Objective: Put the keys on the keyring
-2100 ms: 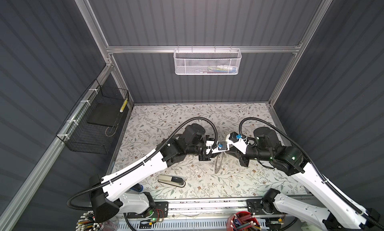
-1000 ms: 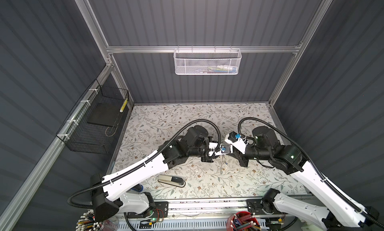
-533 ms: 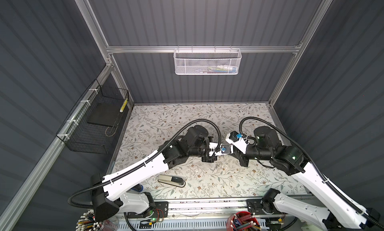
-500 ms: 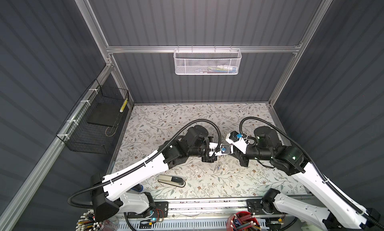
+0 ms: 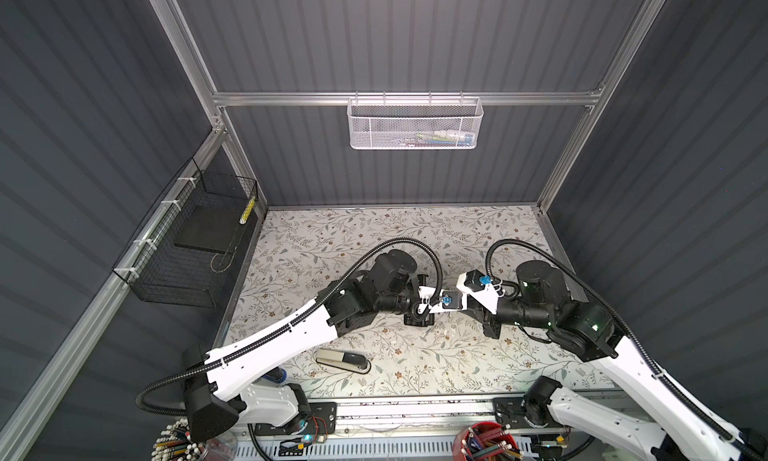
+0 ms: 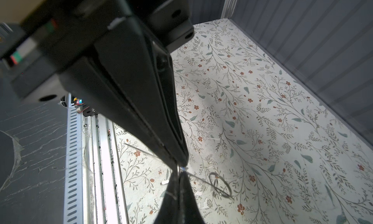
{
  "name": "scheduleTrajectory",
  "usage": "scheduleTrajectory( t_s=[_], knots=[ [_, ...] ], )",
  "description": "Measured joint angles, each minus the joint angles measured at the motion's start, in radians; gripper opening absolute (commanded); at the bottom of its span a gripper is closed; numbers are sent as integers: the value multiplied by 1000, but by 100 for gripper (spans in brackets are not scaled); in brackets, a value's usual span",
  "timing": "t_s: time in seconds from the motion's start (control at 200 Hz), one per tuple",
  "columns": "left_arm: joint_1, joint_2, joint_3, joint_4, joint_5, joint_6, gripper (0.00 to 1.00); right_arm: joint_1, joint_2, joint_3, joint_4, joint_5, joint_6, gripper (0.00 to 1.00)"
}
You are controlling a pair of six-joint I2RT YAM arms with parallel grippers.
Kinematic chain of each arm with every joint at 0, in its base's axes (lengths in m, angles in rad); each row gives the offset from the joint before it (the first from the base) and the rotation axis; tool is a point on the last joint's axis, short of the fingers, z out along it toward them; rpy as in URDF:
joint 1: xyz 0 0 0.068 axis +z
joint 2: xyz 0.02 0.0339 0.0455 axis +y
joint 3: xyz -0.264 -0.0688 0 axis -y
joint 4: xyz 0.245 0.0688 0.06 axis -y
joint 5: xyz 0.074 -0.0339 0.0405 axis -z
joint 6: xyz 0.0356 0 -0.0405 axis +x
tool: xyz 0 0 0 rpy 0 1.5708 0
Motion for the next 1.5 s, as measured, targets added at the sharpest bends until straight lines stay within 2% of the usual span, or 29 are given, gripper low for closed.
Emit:
scheduleTrajectory(
  t_s=[0.15, 0.345, 0.54, 0.946, 1.131, 1.366, 1.501],
  knots=[
    [24, -5, -26, 23, 26, -26, 0, 0, -10, -10, 23, 27, -4, 35],
    [115, -63, -146, 118, 107, -137, 0, 0, -89, -75, 97, 97, 7, 45],
    [142, -127, -230, 273, 124, -266, 0, 0, -146, -148, 157, 122, 31, 45],
    [142, -162, -324, 555, 112, -477, 0, 40, -103, -189, 325, 137, 50, 44],
    [142, -164, -338, 624, 111, -527, 0, 54, -93, -190, 385, 119, 50, 42],
    [142, -164, -355, 702, 111, -570, 0, 59, -24, -190, 411, 162, 56, 33],
    [142, -165, -365, 728, 111, -583, 0, 60, -17, -190, 428, 183, 65, 34]
  ],
)
